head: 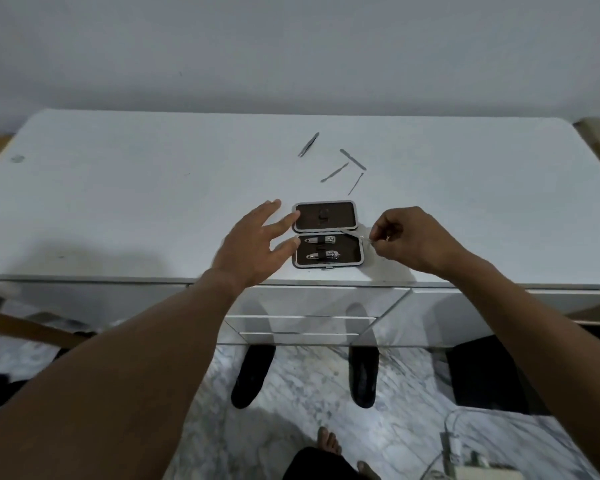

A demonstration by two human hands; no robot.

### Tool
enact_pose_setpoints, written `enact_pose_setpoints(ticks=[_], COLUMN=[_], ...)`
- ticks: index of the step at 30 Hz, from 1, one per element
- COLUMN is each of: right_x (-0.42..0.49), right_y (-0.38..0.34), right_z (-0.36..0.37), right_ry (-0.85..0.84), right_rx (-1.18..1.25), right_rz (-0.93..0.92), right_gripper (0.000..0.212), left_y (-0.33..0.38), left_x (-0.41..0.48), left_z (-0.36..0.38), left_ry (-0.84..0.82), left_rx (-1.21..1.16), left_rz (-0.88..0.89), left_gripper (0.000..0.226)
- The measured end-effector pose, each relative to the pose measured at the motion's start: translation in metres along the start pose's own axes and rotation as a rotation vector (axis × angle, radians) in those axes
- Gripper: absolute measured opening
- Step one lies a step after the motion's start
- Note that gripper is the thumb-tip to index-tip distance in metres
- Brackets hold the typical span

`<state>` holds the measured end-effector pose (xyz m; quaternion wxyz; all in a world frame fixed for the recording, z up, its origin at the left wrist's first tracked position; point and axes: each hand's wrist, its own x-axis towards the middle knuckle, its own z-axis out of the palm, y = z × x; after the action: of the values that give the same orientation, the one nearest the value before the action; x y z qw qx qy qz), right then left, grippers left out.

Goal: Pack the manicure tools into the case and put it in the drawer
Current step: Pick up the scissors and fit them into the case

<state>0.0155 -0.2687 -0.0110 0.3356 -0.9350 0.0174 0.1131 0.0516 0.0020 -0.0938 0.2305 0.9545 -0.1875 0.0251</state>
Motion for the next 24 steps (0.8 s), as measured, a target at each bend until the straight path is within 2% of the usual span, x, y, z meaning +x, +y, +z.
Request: enact_pose_setpoints(ticks=[3, 7, 11, 21, 24], right_x=[-0.004, -0.004, -0.005, -0.001, -0.007], right_y=[0.003, 0.005, 0.007, 0.003, -0.002], right_z=[0.003, 0.004, 0.006, 0.004, 0.004], right_ry=[0.015, 0.038, 0.062, 0.114, 0.068], right_rx=[-0.104, -0.215, -0.299, -0.381, -0.429], right_rz=[-0.030, -0.092, -0.140, -0.211, -0.230], right_gripper=[0.009, 0.008, 0.011, 0.009, 0.011], left_y=[0.000, 0.001, -0.006, -0.012, -0.012], left_x=[0.000, 0.002, 0.002, 0.004, 0.005], left_z=[-0.001, -0.009, -0.012, -0.009, -0.009], left_ry=[-0.034, -0.093, -0.124, -0.111, -0.113], left_rx=[0.038, 0.110, 0.330, 0.227, 0.219], left_rz=[0.016, 0.136, 0.144, 0.124, 0.113], left_gripper=[0.051, 0.060, 0.067, 0.074, 0.074])
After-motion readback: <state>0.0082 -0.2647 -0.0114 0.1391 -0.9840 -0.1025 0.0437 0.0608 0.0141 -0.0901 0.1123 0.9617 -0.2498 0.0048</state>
